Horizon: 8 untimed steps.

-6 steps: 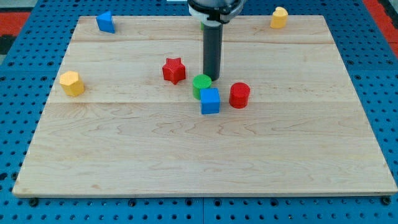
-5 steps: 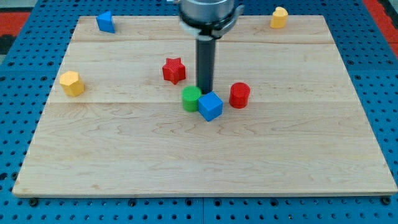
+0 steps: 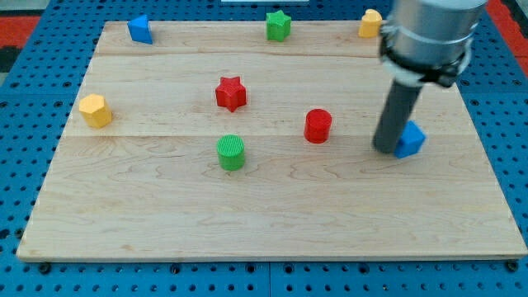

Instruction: Move the blue cube to the right center of the board

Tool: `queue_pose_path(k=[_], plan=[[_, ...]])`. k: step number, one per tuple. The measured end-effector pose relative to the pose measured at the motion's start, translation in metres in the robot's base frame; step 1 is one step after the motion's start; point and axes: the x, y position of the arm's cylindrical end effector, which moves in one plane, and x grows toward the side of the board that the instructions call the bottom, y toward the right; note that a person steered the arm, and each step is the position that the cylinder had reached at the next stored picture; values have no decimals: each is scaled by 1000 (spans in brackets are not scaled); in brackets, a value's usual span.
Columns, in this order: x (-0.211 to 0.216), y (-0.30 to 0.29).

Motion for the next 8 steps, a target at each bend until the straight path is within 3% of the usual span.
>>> queue_pose_path(k=[1,2,3,4,6,7,8], plan=[[-6,25],[58,30],[50,117],[35,99],[4,-9],[14,-4],[13,79]])
